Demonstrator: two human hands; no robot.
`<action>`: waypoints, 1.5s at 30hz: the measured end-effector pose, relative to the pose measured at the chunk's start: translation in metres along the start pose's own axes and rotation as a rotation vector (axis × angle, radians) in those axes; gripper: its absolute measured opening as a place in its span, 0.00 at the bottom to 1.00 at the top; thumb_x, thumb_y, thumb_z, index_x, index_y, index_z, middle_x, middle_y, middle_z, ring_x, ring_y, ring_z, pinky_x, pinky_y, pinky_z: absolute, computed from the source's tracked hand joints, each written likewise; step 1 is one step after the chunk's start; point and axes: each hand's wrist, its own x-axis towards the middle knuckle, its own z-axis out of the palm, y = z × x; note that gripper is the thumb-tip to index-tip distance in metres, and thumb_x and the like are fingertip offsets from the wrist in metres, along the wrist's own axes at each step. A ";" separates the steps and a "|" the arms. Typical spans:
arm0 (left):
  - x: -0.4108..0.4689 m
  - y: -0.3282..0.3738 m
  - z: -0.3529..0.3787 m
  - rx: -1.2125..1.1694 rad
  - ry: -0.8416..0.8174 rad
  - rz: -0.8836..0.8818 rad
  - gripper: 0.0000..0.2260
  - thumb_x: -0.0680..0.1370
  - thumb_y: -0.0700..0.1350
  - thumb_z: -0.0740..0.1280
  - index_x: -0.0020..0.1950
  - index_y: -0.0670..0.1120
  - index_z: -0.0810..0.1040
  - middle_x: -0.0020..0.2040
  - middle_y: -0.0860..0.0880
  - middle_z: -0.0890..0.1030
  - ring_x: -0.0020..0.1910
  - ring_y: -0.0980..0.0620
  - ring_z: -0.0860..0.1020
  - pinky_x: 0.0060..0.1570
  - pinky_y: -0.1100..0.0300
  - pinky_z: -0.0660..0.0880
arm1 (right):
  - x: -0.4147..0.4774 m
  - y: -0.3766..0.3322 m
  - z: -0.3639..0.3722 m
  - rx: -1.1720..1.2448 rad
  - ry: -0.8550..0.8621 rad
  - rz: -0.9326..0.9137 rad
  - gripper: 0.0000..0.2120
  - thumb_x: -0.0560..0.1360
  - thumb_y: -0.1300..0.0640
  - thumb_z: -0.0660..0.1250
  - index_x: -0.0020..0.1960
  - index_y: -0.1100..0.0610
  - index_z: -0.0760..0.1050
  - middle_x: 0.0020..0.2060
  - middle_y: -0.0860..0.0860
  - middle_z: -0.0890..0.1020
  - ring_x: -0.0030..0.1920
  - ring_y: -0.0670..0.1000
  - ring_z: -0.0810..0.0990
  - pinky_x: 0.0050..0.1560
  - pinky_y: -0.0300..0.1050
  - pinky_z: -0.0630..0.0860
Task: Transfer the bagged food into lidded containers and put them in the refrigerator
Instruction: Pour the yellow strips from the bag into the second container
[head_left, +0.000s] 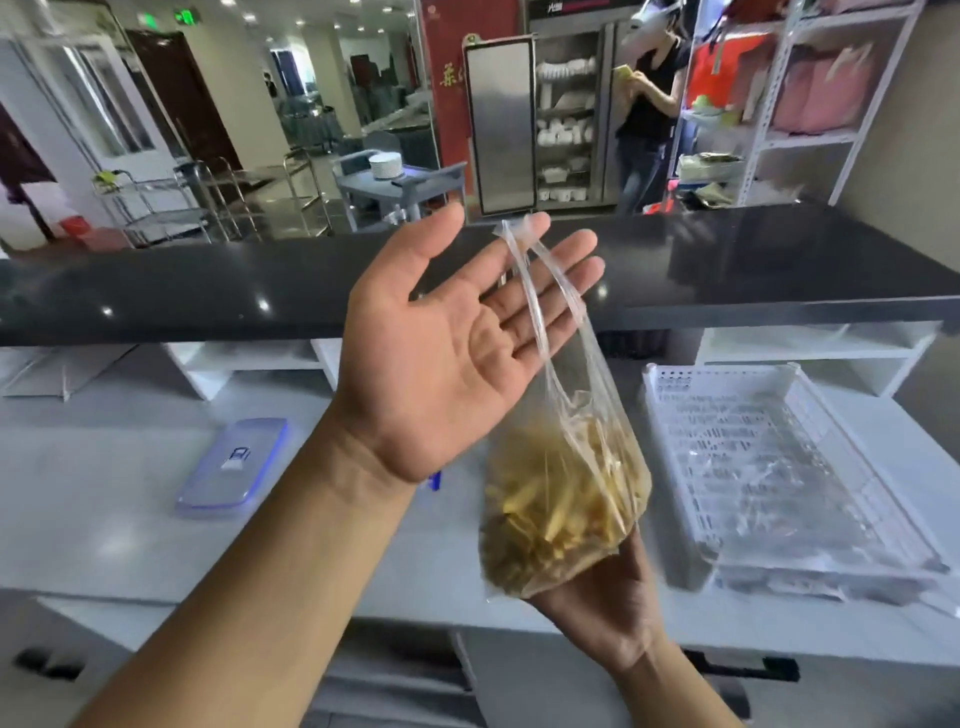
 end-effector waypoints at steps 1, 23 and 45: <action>-0.015 0.007 -0.008 -0.011 0.022 0.000 0.33 0.75 0.55 0.63 0.77 0.42 0.64 0.72 0.39 0.73 0.72 0.43 0.72 0.75 0.49 0.63 | 0.003 0.018 0.002 -0.006 -0.018 0.013 0.43 0.67 0.50 0.79 0.77 0.58 0.64 0.75 0.62 0.66 0.76 0.64 0.62 0.77 0.65 0.52; -0.048 0.059 -0.238 -0.187 0.563 -0.119 0.25 0.72 0.50 0.63 0.64 0.36 0.77 0.58 0.42 0.82 0.62 0.44 0.79 0.68 0.51 0.72 | 0.088 0.042 -0.017 -0.517 0.603 -0.114 0.20 0.67 0.51 0.72 0.55 0.61 0.83 0.54 0.62 0.85 0.47 0.59 0.85 0.49 0.55 0.81; 0.010 0.040 -0.419 0.452 0.704 -0.282 0.10 0.78 0.40 0.69 0.41 0.48 0.88 0.50 0.50 0.86 0.56 0.53 0.80 0.51 0.60 0.76 | 0.165 0.067 -0.024 -0.695 1.056 -0.287 0.22 0.65 0.59 0.73 0.60 0.60 0.78 0.51 0.62 0.85 0.48 0.62 0.84 0.48 0.56 0.80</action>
